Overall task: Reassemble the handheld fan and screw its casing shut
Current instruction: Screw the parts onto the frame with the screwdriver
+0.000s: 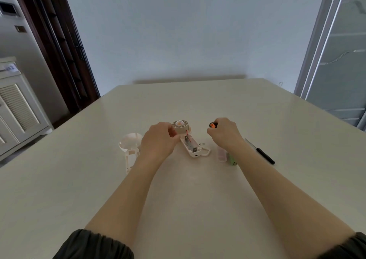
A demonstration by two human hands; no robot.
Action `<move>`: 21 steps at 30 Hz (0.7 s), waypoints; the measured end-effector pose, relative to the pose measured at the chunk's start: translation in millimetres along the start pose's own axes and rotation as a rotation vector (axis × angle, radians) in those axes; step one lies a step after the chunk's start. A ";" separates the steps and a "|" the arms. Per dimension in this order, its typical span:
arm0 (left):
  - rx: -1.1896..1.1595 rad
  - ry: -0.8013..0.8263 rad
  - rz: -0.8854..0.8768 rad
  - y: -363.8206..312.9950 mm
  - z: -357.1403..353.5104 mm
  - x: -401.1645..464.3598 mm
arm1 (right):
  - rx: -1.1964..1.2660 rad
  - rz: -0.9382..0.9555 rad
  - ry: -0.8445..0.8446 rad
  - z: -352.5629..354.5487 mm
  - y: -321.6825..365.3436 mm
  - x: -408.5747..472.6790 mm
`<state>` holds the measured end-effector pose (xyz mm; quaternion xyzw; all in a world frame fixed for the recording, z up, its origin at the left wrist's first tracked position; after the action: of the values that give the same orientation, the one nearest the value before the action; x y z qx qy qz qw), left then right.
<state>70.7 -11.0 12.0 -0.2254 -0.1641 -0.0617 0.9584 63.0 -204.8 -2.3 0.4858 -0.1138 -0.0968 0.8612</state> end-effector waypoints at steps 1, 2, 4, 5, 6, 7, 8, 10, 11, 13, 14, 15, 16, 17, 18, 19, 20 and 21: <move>0.051 -0.012 0.008 2.7 0.9 0.1 | -0.027 0.003 -0.018 2.2 -0.9 1.0; 0.095 -0.028 0.011 4.8 2.1 0.8 | -0.057 0.003 -0.027 4.0 -1.6 1.8; 0.172 -0.045 0.013 8.9 3.0 2.9 | -0.132 0.002 -0.026 4.7 -3.0 3.0; 0.210 -0.043 0.012 10.9 2.2 3.9 | -0.170 -0.002 -0.028 5.3 -3.9 2.9; 0.249 -0.035 0.014 12.8 1.0 4.8 | -0.205 -0.010 -0.030 6.5 -5.4 2.8; 0.289 -0.021 0.023 15.3 -0.9 5.0 | -0.235 -0.021 -0.033 7.6 -7.5 2.8; 0.322 -0.003 0.039 18.1 -3.4 5.0 | -0.259 -0.028 -0.035 8.9 -9.6 3.1; 0.375 0.039 0.075 23.4 -8.9 3.9 | -0.285 -0.021 -0.039 10.8 -13.5 4.6; 0.394 0.059 0.088 25.2 -11.8 3.1 | -0.291 -0.004 -0.045 11.4 -14.6 5.7; 0.401 0.099 0.097 27.2 -17.4 1.6 | -0.295 0.037 -0.083 14.1 -16.6 6.8; 0.392 0.117 0.096 27.6 -19.9 1.1 | -0.295 0.052 -0.107 15.9 -17.7 6.9; 0.383 0.131 0.091 27.4 -21.8 0.6 | -0.294 0.058 -0.128 17.4 -19.1 7.0; 0.380 0.138 0.085 27.1 -22.9 0.2 | -0.295 0.060 -0.144 18.6 -20.8 7.2; 0.382 0.137 0.079 26.8 -23.1 0.1 | -0.299 0.061 -0.154 19.3 -22.1 7.6; 0.383 0.132 0.077 26.9 -22.8 0.2 | -0.303 0.065 -0.161 19.7 -23.0 8.2; 0.386 0.124 0.079 27.3 -22.1 0.1 | -0.306 0.070 -0.166 19.6 -23.6 8.9; 0.393 0.116 0.084 27.7 -21.2 0.1 | -0.309 0.076 -0.169 19.2 -23.7 9.7; 0.407 0.113 0.091 28.3 -20.4 -0.2 | -0.315 0.081 -0.171 18.4 -23.7 10.5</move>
<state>81.7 5.0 -16.9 -0.0305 -0.1089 0.0036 0.9936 66.4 -234.7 -12.3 0.3297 -0.1898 -0.1196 0.9170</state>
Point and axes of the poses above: each hand's wrist, its own x-axis towards the middle knuckle, its own z-axis out of the back of the hand, y = z × x, the point moved 8 cm from there along x, towards the middle knuckle, and after that the axes turned 10 degrees about x, right-handed, at the moved point
